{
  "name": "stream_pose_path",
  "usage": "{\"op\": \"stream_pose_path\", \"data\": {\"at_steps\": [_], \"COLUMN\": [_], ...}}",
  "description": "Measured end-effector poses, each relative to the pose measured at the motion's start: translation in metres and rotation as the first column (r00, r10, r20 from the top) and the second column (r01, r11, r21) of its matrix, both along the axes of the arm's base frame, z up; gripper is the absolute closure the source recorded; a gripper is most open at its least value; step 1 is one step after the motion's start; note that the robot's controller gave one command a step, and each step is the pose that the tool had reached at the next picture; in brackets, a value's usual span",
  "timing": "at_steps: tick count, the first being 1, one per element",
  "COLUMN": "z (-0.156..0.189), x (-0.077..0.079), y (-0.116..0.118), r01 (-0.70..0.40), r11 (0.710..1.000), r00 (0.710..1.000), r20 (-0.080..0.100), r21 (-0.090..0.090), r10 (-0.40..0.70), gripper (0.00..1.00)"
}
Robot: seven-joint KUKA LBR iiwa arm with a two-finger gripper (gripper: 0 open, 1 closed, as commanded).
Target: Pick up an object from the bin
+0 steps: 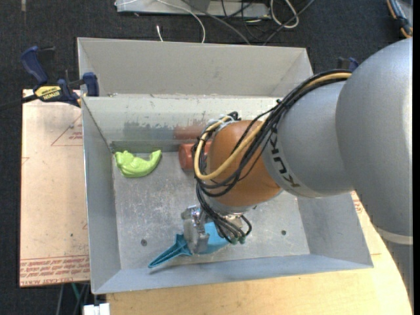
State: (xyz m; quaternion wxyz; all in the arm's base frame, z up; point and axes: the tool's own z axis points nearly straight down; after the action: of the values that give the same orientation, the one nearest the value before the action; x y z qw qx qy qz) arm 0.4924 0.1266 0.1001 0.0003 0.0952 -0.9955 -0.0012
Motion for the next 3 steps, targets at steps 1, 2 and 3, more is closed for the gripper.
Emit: {"op": "stream_pose_path", "data": {"at_steps": [1,2,3], "z": [0.0,-0.004,-0.01], "x": [0.0,0.075,0.038], "y": [0.0,-0.003,0.014], "r01": [0.0,0.017,0.03], "r11": [1.0,1.0,1.0], "r00": [1.0,1.0,1.0], "r20": [0.0,0.006,-0.006], "r21": [0.0,0.002,0.001], "r10": [0.0,-0.017,-0.03], "gripper": [1.0,1.0,1.0]}}
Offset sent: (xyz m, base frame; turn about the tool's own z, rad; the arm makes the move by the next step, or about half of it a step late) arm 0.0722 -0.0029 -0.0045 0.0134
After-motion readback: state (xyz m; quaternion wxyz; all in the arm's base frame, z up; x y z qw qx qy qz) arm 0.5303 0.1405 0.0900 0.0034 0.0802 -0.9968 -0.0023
